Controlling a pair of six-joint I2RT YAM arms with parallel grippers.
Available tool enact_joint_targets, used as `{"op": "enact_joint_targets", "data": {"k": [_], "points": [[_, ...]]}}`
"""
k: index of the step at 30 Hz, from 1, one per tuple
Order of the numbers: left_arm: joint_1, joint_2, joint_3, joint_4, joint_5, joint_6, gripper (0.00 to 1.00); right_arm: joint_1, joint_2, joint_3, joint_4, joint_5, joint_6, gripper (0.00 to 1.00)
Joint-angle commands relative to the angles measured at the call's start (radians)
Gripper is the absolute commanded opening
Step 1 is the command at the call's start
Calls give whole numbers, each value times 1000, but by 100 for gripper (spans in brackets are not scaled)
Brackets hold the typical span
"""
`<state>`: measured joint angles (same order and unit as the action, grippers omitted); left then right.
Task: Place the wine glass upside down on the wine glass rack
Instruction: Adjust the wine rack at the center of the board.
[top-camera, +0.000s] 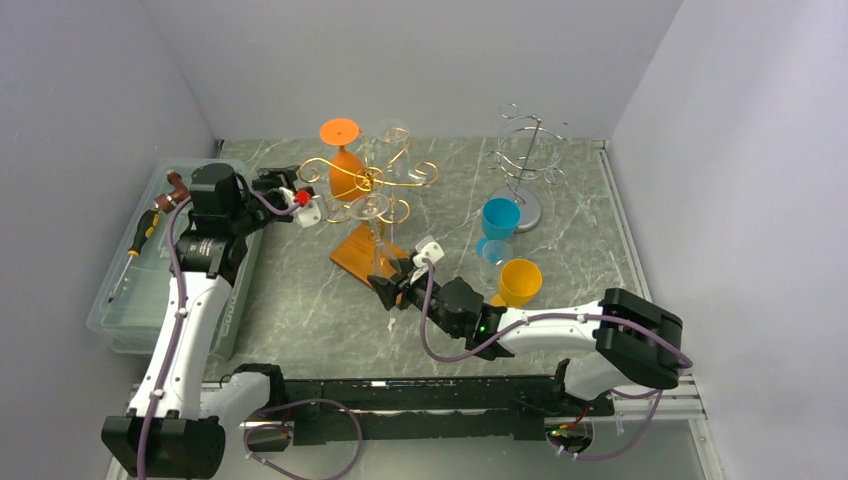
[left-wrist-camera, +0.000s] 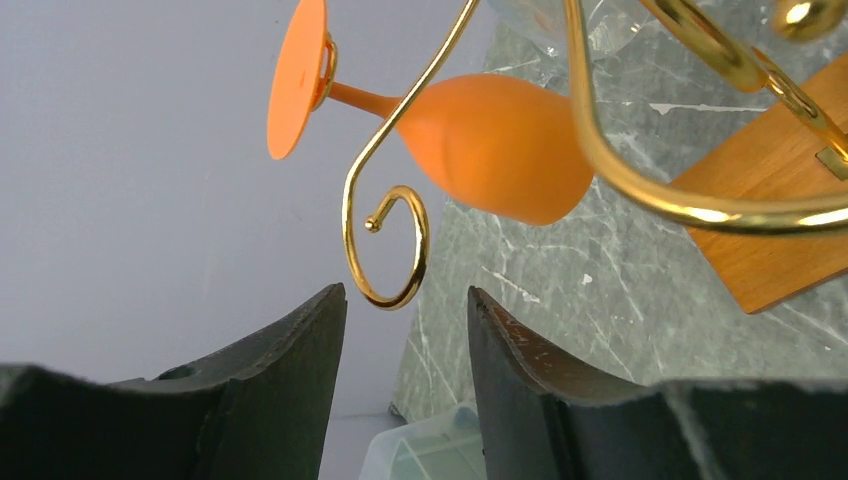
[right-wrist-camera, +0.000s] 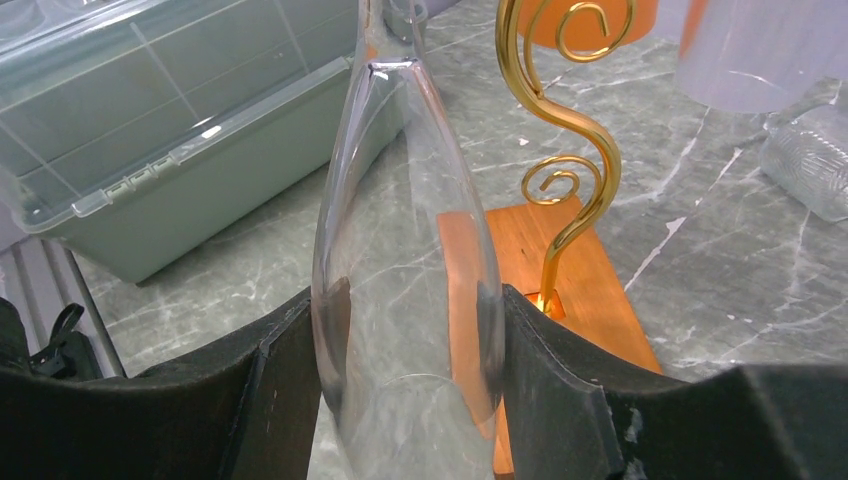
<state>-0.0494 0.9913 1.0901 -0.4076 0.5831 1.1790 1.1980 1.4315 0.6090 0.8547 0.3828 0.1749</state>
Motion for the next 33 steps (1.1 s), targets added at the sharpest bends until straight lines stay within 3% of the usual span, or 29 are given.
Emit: {"op": "enact_joint_targets", "data": {"k": [1,8,15,24,33], "points": [[22,34,16,59,103,-21,51,-16,-58,-19,59,13,0,22],[25,43,17,29,184,-19,32,-26,-71,-40,67,15,6,22],[25,-49,-6,-84,242,32,18,-28,-83,-55,61,30,7,22],[25,-206,-92,-332,288,219,19,-19,-70,-58,66,13,15,22],[21,-300,-166,-439,306,414,20,32,-87,-53,56,23,7,22]]}}
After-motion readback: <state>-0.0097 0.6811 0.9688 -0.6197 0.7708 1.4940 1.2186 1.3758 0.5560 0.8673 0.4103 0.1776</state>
